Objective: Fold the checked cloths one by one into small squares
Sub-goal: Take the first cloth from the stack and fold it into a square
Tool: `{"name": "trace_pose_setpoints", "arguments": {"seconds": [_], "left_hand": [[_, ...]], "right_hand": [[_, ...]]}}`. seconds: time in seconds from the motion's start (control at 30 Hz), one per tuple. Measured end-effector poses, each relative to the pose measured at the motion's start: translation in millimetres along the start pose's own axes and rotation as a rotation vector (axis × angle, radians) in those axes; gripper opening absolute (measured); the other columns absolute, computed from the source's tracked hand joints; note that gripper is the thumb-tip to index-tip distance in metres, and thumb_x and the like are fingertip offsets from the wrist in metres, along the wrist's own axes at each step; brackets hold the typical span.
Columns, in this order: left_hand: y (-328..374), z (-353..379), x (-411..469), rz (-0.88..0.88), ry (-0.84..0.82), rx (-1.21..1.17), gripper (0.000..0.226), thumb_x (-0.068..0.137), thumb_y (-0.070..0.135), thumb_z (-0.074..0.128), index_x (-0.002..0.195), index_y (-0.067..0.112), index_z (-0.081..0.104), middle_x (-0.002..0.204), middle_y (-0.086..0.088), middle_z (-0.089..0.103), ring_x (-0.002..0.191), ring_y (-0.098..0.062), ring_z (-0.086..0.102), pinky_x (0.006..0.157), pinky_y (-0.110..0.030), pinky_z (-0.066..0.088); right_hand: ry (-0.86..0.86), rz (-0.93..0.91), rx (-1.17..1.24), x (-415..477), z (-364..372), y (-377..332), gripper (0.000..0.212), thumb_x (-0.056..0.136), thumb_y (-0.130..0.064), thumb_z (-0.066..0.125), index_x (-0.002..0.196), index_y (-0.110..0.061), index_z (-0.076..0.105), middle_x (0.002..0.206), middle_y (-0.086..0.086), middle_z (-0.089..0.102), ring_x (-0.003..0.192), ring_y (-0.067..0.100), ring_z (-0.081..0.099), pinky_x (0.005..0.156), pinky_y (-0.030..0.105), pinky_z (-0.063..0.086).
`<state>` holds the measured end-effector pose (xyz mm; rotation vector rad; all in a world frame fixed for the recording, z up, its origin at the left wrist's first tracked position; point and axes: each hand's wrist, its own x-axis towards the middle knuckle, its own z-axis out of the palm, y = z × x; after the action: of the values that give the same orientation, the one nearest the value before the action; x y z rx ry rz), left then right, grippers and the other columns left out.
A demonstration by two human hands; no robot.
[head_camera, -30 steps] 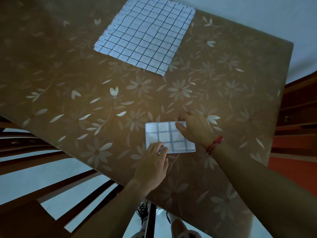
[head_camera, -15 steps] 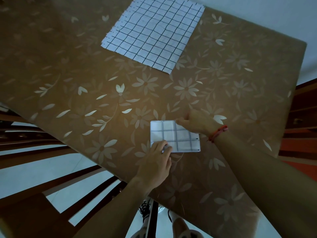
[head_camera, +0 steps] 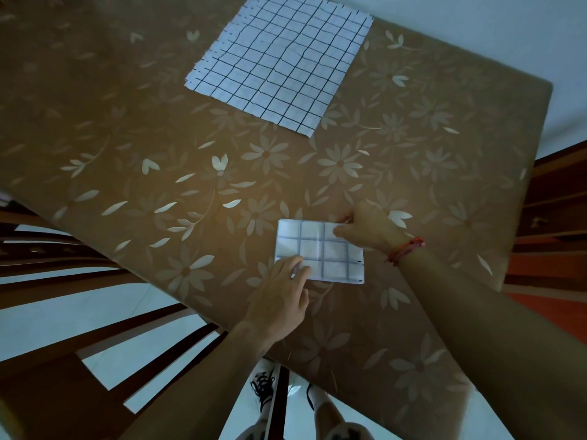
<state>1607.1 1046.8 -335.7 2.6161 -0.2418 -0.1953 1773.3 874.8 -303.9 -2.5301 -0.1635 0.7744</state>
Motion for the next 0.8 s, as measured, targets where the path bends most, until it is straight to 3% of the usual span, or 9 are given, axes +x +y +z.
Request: {"name": "trace_pose_setpoints", "arguments": {"seconds": [0.1, 0.23, 0.37, 0.47, 0.6, 0.7, 0.73, 0.8], "left_hand": [[-1, -2, 1, -0.022, 0.024, 0.023, 0.037, 0.091, 0.022, 0.057, 0.126, 0.015, 0.051, 0.137, -0.003, 0.043, 0.129, -0.018, 0.039, 0.105, -0.031, 0.041], [3, -6, -1, -0.036, 0.049, 0.086, 0.047, 0.085, 0.027, 0.063, 0.128, 0.015, 0.047, 0.132, -0.003, 0.048, 0.125, -0.020, 0.044, 0.104, -0.044, 0.041], [8, -3, -8, -0.037, 0.052, 0.118, 0.059, 0.081, 0.029, 0.069, 0.133, 0.014, 0.045, 0.133, -0.003, 0.051, 0.127, -0.020, 0.044, 0.108, -0.053, 0.037], [10, 0, -11, -0.007, 0.057, 0.138, 0.061, 0.078, 0.029, 0.073, 0.131, 0.014, 0.046, 0.133, -0.002, 0.051, 0.126, -0.019, 0.043, 0.112, -0.051, 0.032], [11, 0, -13, 0.040, 0.057, 0.179, 0.059, 0.077, 0.027, 0.072, 0.129, 0.013, 0.048, 0.133, -0.004, 0.051, 0.124, -0.022, 0.046, 0.110, -0.045, 0.030], [12, 0, -14, 0.088, 0.069, 0.200, 0.060, 0.072, 0.020, 0.073, 0.127, 0.011, 0.050, 0.131, -0.007, 0.052, 0.122, -0.024, 0.047, 0.105, -0.040, 0.035], [12, 0, -15, 0.098, 0.078, 0.203, 0.060, 0.071, 0.018, 0.074, 0.126, 0.011, 0.051, 0.130, -0.007, 0.053, 0.121, -0.024, 0.047, 0.105, -0.039, 0.033], [10, 1, -15, 0.120, 0.112, 0.216, 0.055, 0.071, 0.018, 0.075, 0.121, 0.011, 0.055, 0.128, -0.008, 0.055, 0.119, -0.025, 0.049, 0.105, -0.038, 0.029]], "right_hand": [[0.027, 0.105, 0.166, -12, 0, 9, 0.004, 0.072, -0.023, 0.071, 0.069, -0.022, 0.068, 0.065, -0.005, 0.063, 0.068, 0.016, 0.064, 0.068, 0.035, 0.058], [0.091, 0.323, 0.500, -43, 6, 16, 0.002, 0.079, -0.013, 0.067, 0.077, -0.012, 0.068, 0.066, 0.004, 0.065, 0.051, 0.017, 0.062, 0.042, 0.024, 0.050], [0.069, 0.492, 0.840, -69, 25, 29, 0.005, 0.080, -0.005, 0.066, 0.085, -0.007, 0.066, 0.076, 0.012, 0.067, 0.058, 0.021, 0.065, 0.046, 0.026, 0.050], [0.030, 0.549, 0.957, -82, 38, 35, 0.013, 0.078, 0.002, 0.066, 0.090, -0.002, 0.067, 0.082, 0.018, 0.069, 0.058, 0.023, 0.065, 0.046, 0.026, 0.049], [-0.009, 0.597, 1.068, -92, 49, 39, 0.030, 0.073, 0.002, 0.070, 0.101, 0.000, 0.062, 0.101, 0.021, 0.071, 0.079, 0.032, 0.071, 0.049, 0.027, 0.052], [-0.037, 0.594, 1.158, -97, 49, 40, 0.012, 0.082, 0.005, 0.064, 0.082, -0.004, 0.058, 0.077, 0.011, 0.069, 0.061, 0.019, 0.065, 0.043, 0.024, 0.047], [-0.060, 0.585, 1.188, -98, 49, 40, 0.015, 0.085, 0.006, 0.061, 0.077, -0.006, 0.057, 0.069, 0.007, 0.064, 0.054, 0.014, 0.061, 0.042, 0.023, 0.046], [-0.110, 0.560, 1.226, -101, 49, 39, 0.014, 0.089, 0.004, 0.057, 0.080, -0.006, 0.059, 0.070, 0.006, 0.060, 0.056, 0.012, 0.056, 0.042, 0.020, 0.046]]}}
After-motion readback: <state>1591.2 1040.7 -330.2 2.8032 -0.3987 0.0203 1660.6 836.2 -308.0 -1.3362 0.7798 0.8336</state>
